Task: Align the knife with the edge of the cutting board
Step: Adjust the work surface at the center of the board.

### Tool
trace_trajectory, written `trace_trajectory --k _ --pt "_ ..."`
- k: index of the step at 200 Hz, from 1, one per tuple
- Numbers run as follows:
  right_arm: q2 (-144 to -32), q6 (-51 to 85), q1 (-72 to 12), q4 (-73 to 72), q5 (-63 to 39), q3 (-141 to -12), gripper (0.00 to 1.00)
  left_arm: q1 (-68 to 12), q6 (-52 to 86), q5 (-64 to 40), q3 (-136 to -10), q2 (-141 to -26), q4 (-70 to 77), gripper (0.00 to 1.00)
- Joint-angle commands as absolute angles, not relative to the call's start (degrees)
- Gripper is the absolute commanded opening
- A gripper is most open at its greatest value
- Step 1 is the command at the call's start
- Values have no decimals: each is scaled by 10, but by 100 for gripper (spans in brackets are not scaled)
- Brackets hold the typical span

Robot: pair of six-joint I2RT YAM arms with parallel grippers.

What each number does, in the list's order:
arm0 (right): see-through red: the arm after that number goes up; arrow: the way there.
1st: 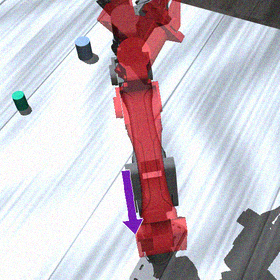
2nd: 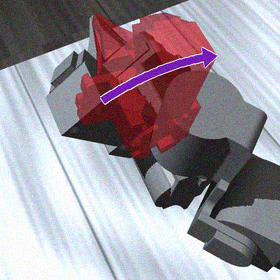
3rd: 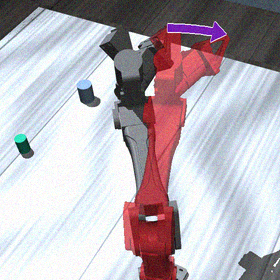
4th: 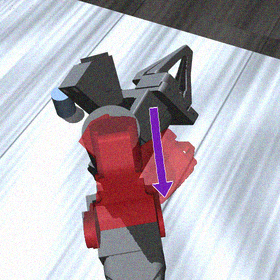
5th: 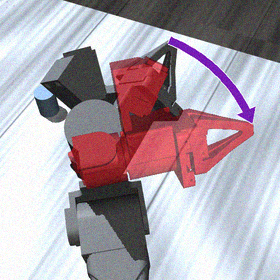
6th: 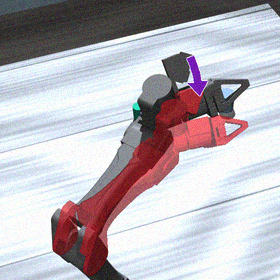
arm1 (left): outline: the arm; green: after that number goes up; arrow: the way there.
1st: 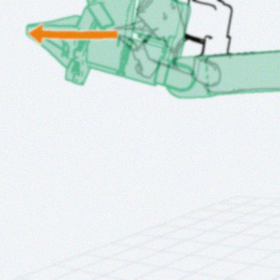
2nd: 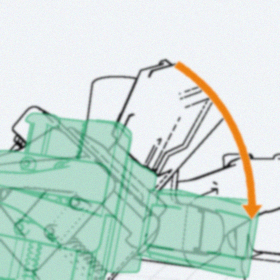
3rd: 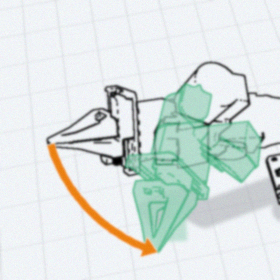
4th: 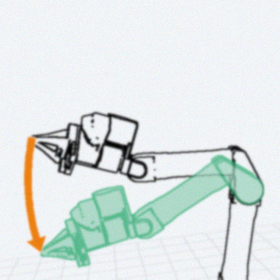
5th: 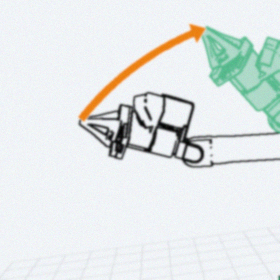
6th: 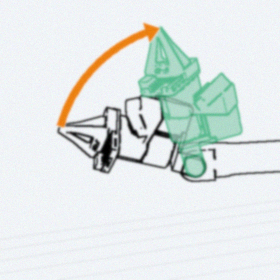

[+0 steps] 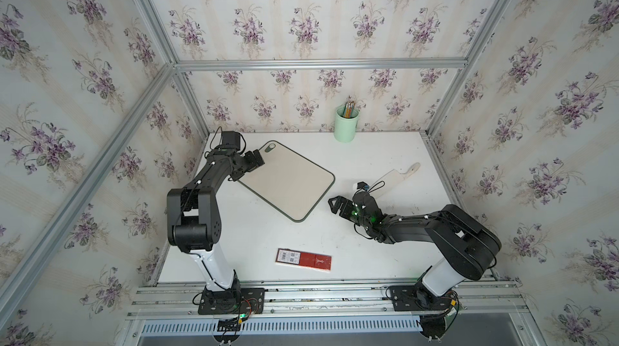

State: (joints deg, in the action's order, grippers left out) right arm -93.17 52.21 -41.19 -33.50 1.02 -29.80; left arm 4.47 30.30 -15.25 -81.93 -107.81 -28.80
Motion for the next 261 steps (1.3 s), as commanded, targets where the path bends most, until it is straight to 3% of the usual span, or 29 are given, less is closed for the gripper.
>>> trace_trajectory --k 1,54,169,217,261 --pt "-932 524 -423 -354 21 -286 100 62 305 -147 -875 -1142 -318 99" --pt "-935 523 -431 -377 22 -275 100 99 334 -135 -976 -1261 -324 99" --pt "-965 516 -443 -382 11 -293 100 116 325 -155 -1128 -1379 -337 100" --pt "-973 505 -443 -373 16 -308 100 72 304 -202 -1101 -1367 -349 100" --pt "-995 483 -443 -353 18 -346 100 14 304 -214 -910 -1261 -270 100"
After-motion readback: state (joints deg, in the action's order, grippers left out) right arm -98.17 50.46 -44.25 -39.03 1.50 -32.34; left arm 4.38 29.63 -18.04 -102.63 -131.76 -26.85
